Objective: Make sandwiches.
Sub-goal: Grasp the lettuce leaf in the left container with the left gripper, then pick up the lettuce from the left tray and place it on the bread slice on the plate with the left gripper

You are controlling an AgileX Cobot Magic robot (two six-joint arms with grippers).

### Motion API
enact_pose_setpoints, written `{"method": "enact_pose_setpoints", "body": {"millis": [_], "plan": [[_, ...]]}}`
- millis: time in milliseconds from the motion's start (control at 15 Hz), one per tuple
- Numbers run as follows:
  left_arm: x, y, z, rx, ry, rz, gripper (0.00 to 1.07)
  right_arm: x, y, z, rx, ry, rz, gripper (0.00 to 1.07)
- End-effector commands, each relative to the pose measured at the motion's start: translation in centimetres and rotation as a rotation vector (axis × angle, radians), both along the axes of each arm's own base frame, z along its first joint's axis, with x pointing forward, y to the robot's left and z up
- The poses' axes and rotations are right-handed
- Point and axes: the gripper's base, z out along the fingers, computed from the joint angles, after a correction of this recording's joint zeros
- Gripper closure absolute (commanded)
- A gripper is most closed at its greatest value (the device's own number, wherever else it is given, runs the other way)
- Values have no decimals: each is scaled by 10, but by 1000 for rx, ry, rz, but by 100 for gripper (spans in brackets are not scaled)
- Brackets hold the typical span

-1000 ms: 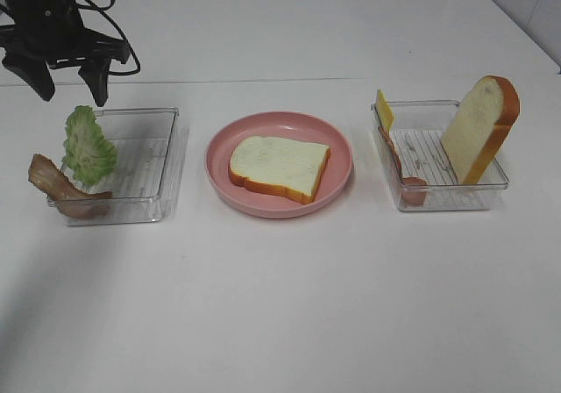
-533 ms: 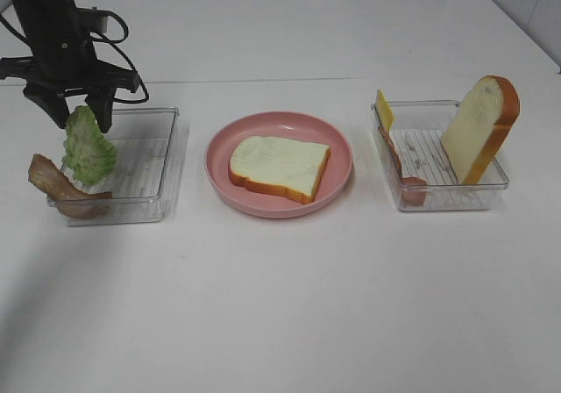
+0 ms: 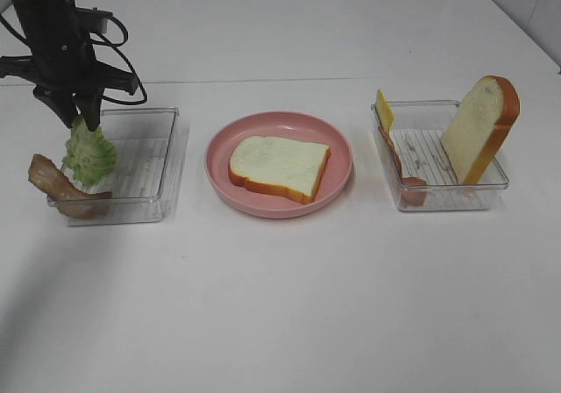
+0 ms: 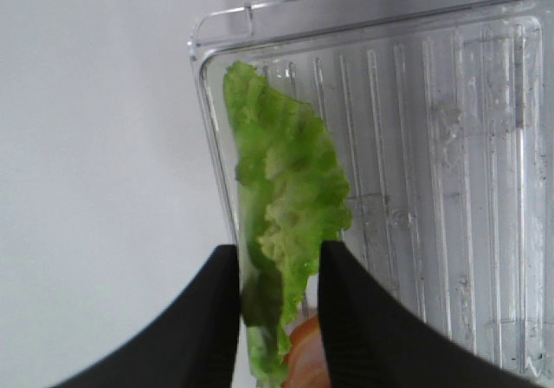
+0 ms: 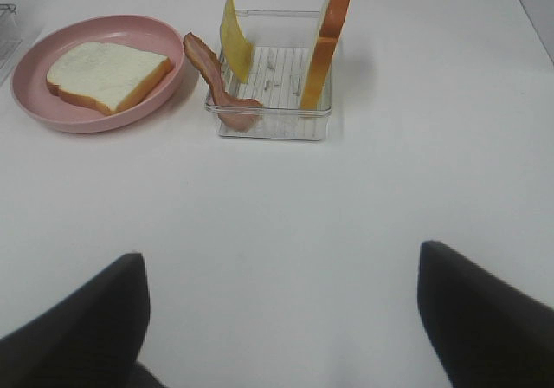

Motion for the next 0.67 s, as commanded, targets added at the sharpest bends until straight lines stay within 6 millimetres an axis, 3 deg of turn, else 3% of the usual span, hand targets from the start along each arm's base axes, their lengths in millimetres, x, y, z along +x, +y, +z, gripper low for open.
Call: {"method": "enact_pose_setpoints", "body": {"millis": [67,133,400,667], "plan": [[0,0,-5,7,8,-6,98,0,0,0,-3,-13,-2,27],[0,0,-5,8,10,-8,106,0,0,0,-3,-13,-2,27],[-1,-1,-1,5,14,-6,107,0,0,0,-3,-13,-2,27],[-1,-13,50,-149,-107,-40,107,0,0,0,-3,-13,-2,27]]}}
